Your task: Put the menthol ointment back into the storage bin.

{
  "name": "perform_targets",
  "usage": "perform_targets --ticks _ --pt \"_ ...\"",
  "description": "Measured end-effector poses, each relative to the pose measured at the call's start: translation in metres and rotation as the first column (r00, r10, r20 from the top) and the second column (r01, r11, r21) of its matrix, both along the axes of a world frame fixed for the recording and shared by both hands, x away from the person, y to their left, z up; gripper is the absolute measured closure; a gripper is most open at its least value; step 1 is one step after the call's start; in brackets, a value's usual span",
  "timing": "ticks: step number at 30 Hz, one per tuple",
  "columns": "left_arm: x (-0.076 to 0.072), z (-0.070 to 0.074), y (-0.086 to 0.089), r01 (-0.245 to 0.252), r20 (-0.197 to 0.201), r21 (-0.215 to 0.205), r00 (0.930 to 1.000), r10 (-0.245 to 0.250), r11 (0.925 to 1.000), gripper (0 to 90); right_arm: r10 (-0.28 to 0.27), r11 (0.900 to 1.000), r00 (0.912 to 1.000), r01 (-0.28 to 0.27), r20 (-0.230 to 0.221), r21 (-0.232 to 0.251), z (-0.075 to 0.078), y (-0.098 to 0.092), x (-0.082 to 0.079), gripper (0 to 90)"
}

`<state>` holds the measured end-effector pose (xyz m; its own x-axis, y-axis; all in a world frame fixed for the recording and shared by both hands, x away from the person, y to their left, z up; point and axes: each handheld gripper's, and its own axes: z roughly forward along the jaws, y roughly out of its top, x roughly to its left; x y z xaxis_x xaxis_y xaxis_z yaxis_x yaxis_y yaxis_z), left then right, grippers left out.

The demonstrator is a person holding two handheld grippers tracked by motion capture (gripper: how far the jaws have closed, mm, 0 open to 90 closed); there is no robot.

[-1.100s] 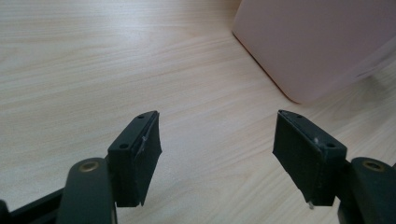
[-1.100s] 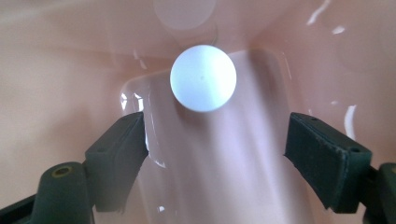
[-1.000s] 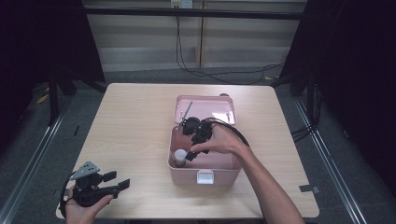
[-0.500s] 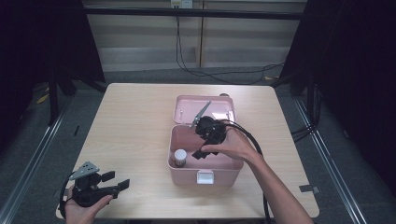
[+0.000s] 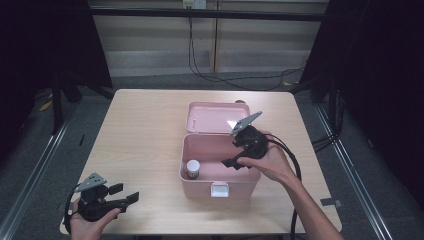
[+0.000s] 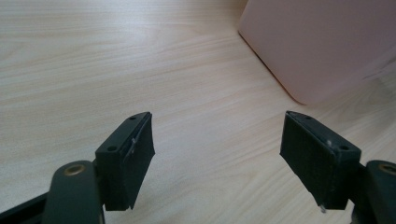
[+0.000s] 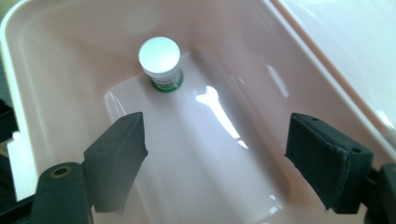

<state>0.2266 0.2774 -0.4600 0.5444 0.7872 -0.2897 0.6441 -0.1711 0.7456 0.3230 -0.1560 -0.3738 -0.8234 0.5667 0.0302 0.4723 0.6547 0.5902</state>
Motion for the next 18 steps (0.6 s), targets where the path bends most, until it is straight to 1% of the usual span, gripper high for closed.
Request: perform_targets --ticks 1,2,3,5,6,7,9,10,11,13,15,16,17,18 --pt "0.0 0.0 0.001 0.003 0.001 -0.001 1.0 -0.003 1.0 24.8 -0.014 1.0 0.9998 0.014 0.013 0.019 0.001 -0.003 -0.002 19.9" --pt "0.0 0.0 0.001 -0.004 0.001 -0.005 1.0 0.004 1.0 24.7 -0.026 0.999 0.9997 0.026 0.006 0.036 0.002 -0.007 -0.005 19.9" --pt "0.0 0.0 0.001 -0.002 -0.003 -0.001 1.0 0.002 1.0 24.5 -0.037 0.998 0.9993 0.037 0.008 0.049 0.003 -0.011 -0.007 20.0" --pt "0.0 0.0 0.001 -0.001 0.0 0.0 1.0 0.001 1.0 24.5 -0.063 0.996 0.9976 0.061 0.03 0.062 0.005 -0.018 -0.012 19.9" --pt "0.001 0.0 0.0 0.003 -0.004 -0.004 1.0 -0.003 1.0 24.5 -0.067 0.995 0.9971 0.064 0.036 0.075 0.006 -0.022 -0.015 19.9" --pt "0.001 -0.001 0.0 0.005 -0.005 0.002 1.0 -0.005 1.0 24.5 -0.072 0.994 0.9964 0.068 0.045 0.086 0.007 -0.025 -0.017 19.8" --pt "0.0 -0.001 0.0 0.009 -0.003 0.006 1.0 -0.009 0.9999 24.5 -0.084 0.993 0.995 0.079 0.054 0.091 0.009 -0.032 -0.021 19.9" --pt "0.0 -0.001 0.0 0.009 -0.003 0.007 1.0 -0.009 0.9999 24.5 -0.094 0.991 0.9937 0.088 0.061 0.104 0.009 -0.037 -0.023 19.9" --pt "0.0 -0.001 0.0 0.009 -0.004 0.007 1.0 -0.009 0.9999 24.6 -0.121 0.987 0.9901 0.112 0.071 0.117 0.01 -0.044 -0.026 19.7" --pt "0.0 -0.001 -0.001 0.0 -0.005 0.0 1.0 0.0 1.0 24.7 -0.138 0.981 0.9874 0.126 0.076 0.147 0.01 -0.052 -0.03 19.9" --pt "0.001 -0.001 0.0 0.006 -0.007 0.005 1.0 -0.006 1.0 24.9 -0.167 0.974 0.9817 0.15 0.092 0.17 0.008 -0.062 -0.036 20.0" --pt "0.001 -0.001 0.0 0.004 -0.005 0.006 1.0 -0.004 1.0 25.0 -0.183 0.97 0.9776 0.163 0.103 0.182 0.007 -0.067 -0.039 20.3" --pt "0.001 -0.001 0.0 0.005 -0.005 0.005 1.0 -0.005 1.0 24.9 -0.209 0.963 0.9721 0.185 0.107 0.196 0.005 -0.072 -0.042 20.4" --pt "0.001 -0.001 0.0 0.0 -0.008 0.002 1.0 0.0 1.0 24.8 -0.22 0.958 0.97 0.195 0.103 0.209 0.003 -0.078 -0.045 21.4"
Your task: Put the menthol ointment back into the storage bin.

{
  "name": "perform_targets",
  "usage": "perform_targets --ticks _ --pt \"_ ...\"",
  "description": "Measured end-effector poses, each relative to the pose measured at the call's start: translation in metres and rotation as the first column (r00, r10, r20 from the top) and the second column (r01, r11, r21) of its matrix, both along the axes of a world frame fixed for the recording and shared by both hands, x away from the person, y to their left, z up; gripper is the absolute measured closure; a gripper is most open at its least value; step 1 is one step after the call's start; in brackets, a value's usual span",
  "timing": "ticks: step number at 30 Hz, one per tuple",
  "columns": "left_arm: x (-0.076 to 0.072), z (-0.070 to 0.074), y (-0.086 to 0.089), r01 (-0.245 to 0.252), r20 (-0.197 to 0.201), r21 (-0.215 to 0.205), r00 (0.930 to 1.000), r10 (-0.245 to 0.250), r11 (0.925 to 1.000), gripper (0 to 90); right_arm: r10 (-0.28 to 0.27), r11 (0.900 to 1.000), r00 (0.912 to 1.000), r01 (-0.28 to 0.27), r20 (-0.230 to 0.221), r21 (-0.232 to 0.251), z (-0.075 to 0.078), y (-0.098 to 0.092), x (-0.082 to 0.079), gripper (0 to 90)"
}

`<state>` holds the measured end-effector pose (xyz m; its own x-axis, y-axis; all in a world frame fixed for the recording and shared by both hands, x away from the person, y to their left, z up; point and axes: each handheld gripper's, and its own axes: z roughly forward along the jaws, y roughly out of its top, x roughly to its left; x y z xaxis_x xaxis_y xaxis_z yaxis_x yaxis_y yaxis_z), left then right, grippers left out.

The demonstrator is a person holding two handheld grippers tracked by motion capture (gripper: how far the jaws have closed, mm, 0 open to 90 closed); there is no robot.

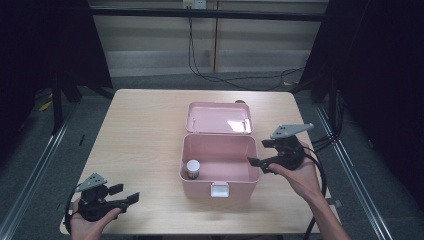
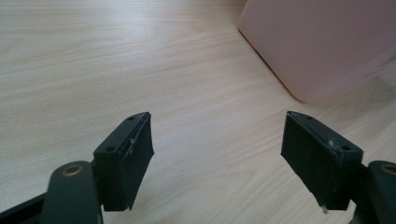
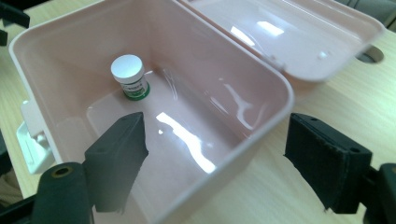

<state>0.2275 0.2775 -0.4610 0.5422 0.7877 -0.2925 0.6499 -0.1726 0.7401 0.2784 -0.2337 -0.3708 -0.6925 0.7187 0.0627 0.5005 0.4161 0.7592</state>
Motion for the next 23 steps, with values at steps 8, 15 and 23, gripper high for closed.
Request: perform_targets --ticks 8,15,23 --pt "0.002 -0.001 -0.001 0.0 -0.01 -0.001 1.0 0.0 1.0 24.6 -0.128 0.988 0.9904 0.123 0.054 0.091 -0.007 -0.033 -0.027 22.0" --pt "0.0 0.0 -0.001 0.01 -0.011 -0.017 0.9999 -0.011 0.9998 24.2 -0.183 0.978 0.9822 0.178 0.042 0.109 -0.025 -0.052 -0.043 21.3" --pt "0.002 0.0 -0.002 0.01 -0.004 -0.002 0.9999 -0.01 1.0 24.1 -0.223 0.966 0.9746 0.22 0.011 0.139 -0.053 -0.07 -0.05 20.3"
